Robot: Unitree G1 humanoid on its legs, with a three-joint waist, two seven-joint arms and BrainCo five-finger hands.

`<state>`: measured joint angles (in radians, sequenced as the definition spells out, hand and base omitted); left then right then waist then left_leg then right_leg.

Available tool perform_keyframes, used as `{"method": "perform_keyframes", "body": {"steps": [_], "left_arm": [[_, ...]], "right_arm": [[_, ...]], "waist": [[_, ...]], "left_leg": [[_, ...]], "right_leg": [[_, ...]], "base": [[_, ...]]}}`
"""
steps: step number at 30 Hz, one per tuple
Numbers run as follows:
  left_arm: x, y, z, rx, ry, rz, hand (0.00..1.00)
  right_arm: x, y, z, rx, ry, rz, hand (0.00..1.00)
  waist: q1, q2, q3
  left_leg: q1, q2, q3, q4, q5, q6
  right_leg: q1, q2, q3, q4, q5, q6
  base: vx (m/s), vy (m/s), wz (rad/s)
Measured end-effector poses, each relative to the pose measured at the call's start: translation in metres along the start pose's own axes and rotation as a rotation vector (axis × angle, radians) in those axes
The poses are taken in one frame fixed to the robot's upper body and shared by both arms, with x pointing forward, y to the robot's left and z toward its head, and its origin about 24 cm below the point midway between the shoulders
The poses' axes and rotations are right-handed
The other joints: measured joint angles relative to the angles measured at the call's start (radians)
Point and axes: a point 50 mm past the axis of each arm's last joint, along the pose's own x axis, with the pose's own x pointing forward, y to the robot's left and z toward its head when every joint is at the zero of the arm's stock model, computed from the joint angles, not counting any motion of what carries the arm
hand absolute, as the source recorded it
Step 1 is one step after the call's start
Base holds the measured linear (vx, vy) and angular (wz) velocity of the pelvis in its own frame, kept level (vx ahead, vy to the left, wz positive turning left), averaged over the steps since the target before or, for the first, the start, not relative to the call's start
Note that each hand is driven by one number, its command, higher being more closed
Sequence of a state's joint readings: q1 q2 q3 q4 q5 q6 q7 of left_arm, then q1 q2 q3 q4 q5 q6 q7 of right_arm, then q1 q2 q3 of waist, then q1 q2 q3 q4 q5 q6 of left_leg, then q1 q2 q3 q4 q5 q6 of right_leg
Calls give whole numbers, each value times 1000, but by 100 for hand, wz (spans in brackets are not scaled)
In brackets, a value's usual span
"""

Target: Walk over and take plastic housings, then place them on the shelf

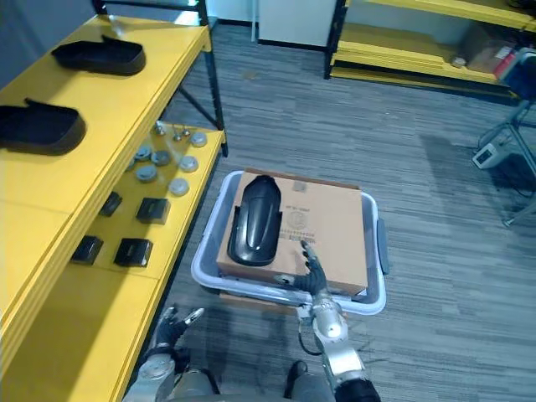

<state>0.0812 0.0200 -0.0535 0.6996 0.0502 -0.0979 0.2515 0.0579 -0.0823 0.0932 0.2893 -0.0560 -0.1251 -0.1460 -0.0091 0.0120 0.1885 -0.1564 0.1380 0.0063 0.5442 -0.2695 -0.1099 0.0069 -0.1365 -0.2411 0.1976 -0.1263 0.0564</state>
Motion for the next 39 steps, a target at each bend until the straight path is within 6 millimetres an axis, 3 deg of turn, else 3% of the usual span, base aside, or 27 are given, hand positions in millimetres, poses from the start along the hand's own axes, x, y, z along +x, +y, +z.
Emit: {"method": "perform_keyframes", "body": {"steps": [1,2,3,7,12,14,17,25,33,39], "left_arm": [[0,0,0,3,-1,-2,0],[0,-1,0,4,0,-4,0],[1,5,0,22,-1,5,0],[6,20,5,43,-20,35,0],[4,36,-4,16,12,101,0],[-1,44,-17,19,51,125,0],[-9,49,-34,15,110,143,0],[-14,52,-47,18,158,155,0],[-15,48,-49,13,167,150,0],[-15,51,-49,-4,163,170,0]], "right_arm": [[1,-4,0,5,1,-27,0],[1,-7,0,3,-2,-40,0],[2,-9,-3,14,17,-63,0],[2,-9,-4,25,27,-82,0],[6,-21,1,-28,11,-155,0],[7,-26,4,-78,-8,-179,0],[6,-29,5,-127,-13,-205,0],[9,-26,3,-267,20,-242,0],[40,-7,13,-309,60,-223,0],[59,2,25,-305,73,-244,0]], "waist": [[3,18,-1],[3,40,-3],[8,39,4],[23,-2,-1],[26,-7,-7],[26,-14,-10],[27,-25,-17],[30,-43,-28],[80,-49,-25],[90,-50,-19]], "left_leg": [[-3,-40,-53,-94,21,5],[-2,-43,-57,-140,57,31],[6,-44,-31,-130,38,48],[13,-88,-19,-161,41,62],[32,-119,-31,-202,57,85],[34,-121,-32,-237,73,90],[53,-122,-34,-303,108,90],[68,-139,-98,-436,206,85],[71,-151,-162,-550,299,75],[37,-151,-211,-615,360,65]], "right_leg": [[-14,4,25,15,-4,10],[-15,19,31,17,-7,17],[-16,20,54,25,-14,30],[-14,-22,65,-18,2,62],[30,-42,54,-91,32,74],[31,-40,51,-120,54,73],[34,-39,49,-151,83,65],[41,-38,-10,-193,121,59],[27,-42,-58,-210,122,62],[-13,-38,-96,-208,116,66]], "base": [[81,127,-65],[116,141,-52],[147,135,-38],[115,102,-8],[77,52,14],[42,-6,5],[17,-23,4],[-39,-23,23],[-146,-16,21],[-119,10,26]]}}
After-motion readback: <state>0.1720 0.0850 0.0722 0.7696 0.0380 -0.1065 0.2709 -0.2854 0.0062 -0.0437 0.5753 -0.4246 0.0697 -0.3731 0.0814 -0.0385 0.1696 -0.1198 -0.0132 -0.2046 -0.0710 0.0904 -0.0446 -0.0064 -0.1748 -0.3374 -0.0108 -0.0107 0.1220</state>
